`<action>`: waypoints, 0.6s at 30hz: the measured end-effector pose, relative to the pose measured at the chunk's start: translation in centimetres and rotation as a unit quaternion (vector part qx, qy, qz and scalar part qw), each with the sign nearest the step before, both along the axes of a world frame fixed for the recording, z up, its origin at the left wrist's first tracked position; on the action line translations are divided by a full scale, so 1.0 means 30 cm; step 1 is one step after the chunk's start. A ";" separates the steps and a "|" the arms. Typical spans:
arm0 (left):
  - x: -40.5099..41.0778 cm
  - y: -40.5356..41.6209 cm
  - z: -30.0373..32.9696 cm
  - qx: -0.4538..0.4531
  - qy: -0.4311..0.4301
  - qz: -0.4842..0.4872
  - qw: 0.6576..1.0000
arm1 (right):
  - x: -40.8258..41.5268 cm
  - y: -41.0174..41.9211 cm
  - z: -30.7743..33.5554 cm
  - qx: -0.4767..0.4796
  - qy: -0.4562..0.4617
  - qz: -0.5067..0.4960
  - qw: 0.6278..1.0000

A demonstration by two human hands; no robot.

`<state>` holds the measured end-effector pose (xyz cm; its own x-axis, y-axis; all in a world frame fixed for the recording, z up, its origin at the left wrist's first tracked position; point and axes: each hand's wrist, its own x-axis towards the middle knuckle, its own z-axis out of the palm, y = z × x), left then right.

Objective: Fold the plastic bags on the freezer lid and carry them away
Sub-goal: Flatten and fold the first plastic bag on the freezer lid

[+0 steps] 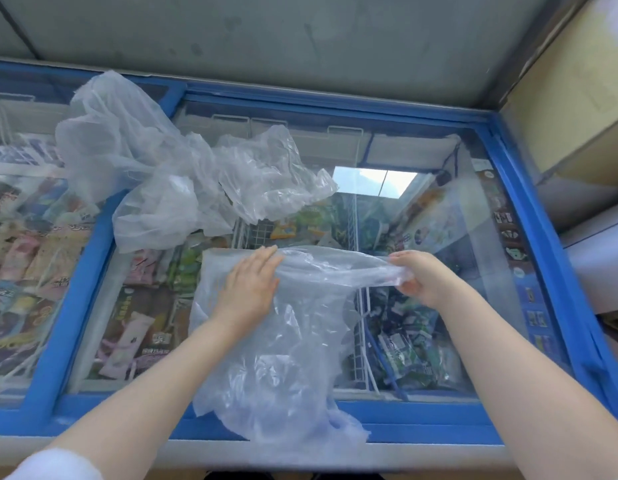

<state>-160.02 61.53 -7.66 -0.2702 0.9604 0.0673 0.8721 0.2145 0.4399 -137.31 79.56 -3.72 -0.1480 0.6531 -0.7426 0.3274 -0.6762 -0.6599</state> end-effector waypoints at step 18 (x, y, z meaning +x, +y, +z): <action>-0.010 0.222 -0.104 -0.032 0.033 -0.078 0.996 | 0.026 0.126 -0.134 0.487 -0.197 0.473 0.707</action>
<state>-160.33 68.20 -10.77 -0.1142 0.9933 0.0168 0.9239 0.1000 0.3693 -136.53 83.35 -7.73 -0.7680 0.6300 -0.1150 0.6175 0.6808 -0.3940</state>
